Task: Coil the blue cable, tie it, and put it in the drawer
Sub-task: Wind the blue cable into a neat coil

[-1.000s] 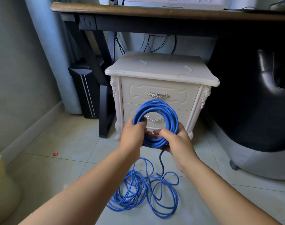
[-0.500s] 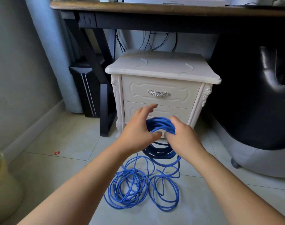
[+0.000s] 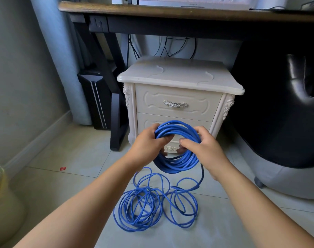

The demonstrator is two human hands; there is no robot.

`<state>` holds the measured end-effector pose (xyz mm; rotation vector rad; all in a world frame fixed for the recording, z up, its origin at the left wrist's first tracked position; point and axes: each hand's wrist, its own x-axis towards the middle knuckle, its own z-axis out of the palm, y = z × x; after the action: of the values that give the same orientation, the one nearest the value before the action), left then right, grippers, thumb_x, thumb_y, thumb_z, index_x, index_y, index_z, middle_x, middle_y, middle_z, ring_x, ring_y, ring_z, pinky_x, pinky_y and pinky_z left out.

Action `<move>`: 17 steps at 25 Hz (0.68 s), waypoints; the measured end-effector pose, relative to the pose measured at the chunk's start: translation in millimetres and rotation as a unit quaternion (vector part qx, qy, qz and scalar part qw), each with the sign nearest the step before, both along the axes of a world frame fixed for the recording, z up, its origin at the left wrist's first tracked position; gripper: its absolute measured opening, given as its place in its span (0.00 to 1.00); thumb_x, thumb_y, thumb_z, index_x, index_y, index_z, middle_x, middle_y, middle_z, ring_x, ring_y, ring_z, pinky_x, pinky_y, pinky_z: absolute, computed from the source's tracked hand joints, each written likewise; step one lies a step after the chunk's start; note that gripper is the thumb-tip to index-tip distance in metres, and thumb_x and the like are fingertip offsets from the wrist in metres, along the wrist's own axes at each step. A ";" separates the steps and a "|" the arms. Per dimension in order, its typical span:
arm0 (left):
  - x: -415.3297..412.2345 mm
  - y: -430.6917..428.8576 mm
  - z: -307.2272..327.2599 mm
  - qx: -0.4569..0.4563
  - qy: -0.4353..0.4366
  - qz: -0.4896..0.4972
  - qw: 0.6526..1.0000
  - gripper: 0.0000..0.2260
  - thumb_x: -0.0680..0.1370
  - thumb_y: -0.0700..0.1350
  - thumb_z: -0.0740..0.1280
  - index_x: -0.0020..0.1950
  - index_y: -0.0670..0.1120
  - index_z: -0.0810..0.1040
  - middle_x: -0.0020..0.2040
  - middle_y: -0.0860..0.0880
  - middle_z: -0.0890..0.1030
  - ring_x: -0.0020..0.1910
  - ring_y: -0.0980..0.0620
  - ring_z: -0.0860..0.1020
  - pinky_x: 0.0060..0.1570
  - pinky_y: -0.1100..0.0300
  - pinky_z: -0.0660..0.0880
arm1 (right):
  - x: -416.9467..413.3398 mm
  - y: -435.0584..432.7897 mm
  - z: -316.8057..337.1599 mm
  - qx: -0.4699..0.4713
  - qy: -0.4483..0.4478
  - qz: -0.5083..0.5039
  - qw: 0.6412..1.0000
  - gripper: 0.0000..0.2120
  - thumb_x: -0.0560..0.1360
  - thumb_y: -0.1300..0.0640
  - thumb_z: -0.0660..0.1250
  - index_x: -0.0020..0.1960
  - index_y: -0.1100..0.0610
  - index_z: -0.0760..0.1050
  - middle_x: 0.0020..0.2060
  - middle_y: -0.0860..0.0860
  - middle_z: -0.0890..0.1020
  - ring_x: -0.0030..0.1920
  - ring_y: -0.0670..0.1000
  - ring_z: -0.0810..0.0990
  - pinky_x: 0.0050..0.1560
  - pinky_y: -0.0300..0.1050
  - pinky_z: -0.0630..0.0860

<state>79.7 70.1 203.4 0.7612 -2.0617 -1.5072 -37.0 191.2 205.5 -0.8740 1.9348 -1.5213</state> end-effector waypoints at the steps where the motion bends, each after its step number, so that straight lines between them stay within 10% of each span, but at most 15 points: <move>1: -0.9 -0.4 -2.3 0.028 0.006 0.010 1.000 0.05 0.78 0.44 0.69 0.51 0.43 0.78 0.29 0.52 0.73 0.28 0.55 0.73 0.45 0.40 0.81 | 0.6 1.7 0.8 -0.009 -0.032 0.018 0.999 0.09 0.74 0.56 0.71 0.52 0.50 0.75 0.44 0.53 0.85 0.41 0.50 0.86 0.49 0.50 0.80; 6: -6.0 -2.4 -4.1 0.166 0.047 0.085 0.981 0.05 0.78 0.45 0.70 0.44 0.48 0.76 0.28 0.53 0.71 0.30 0.53 0.70 0.54 0.34 0.77 | -2.9 8.1 5.6 0.023 -0.034 0.055 0.998 0.11 0.74 0.49 0.71 0.55 0.47 0.75 0.47 0.51 0.85 0.43 0.47 0.86 0.43 0.51 0.82; 13: -11.4 18.9 0.0 0.306 0.097 0.106 0.941 0.06 0.80 0.46 0.67 0.45 0.46 0.74 0.32 0.49 0.73 0.32 0.52 0.73 0.40 0.57 0.73 | 11.2 -3.8 -7.8 -0.043 -0.208 -0.041 0.976 0.08 0.75 0.59 0.69 0.54 0.55 0.74 0.43 0.54 0.86 0.47 0.54 0.86 0.43 0.52 0.82; 17: -8.3 20.8 -3.8 0.202 -0.020 0.053 0.978 0.07 0.77 0.50 0.70 0.48 0.47 0.79 0.40 0.48 0.80 0.43 0.51 0.78 0.56 0.54 0.73 | 1.9 -6.3 -6.2 -0.082 -0.177 -0.123 0.973 0.08 0.75 0.65 0.66 0.47 0.53 0.73 0.26 0.50 0.77 0.36 0.55 0.85 0.41 0.48 0.77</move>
<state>71.4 90.8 199.6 1.0404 -1.7274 -1.8876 -35.1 184.9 199.4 -0.3962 1.7175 -1.8589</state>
